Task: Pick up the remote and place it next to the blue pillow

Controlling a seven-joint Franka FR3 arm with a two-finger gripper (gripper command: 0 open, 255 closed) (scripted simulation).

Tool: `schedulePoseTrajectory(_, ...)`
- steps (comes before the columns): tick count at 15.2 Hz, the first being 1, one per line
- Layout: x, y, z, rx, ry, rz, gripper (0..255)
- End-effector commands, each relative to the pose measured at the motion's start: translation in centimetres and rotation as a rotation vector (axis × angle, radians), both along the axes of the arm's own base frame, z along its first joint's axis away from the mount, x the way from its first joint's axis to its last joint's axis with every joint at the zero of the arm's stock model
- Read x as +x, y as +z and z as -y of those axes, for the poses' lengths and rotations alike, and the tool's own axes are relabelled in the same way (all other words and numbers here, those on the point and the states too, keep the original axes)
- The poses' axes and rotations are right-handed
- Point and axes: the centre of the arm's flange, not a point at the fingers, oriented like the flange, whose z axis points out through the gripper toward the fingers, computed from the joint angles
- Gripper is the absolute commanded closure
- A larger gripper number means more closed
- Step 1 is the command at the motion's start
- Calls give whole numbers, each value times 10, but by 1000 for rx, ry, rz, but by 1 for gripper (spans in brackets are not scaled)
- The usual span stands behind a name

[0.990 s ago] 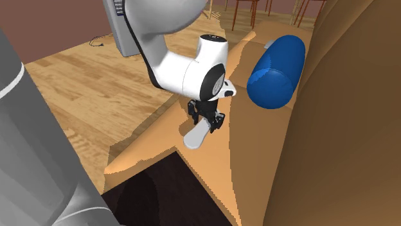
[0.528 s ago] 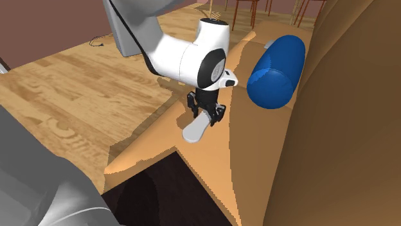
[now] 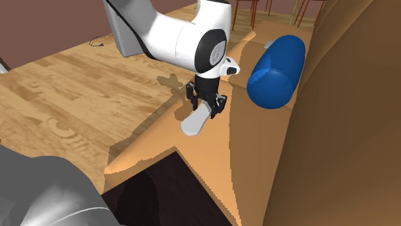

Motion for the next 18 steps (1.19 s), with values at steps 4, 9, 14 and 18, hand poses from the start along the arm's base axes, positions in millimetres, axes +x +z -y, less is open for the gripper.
schedulePoseTrajectory(4, 2, 26, 0, 0, 0, 0, 255)
schedulePoseTrajectory(9, 2, 53, 0, 0, 0, 0, 255)
schedulePoseTrajectory(14, 2, 79, 0, 0, 0, 0, 255)
schedulePoseTrajectory(18, 2, 100, 0, 0, 0, 0, 255)
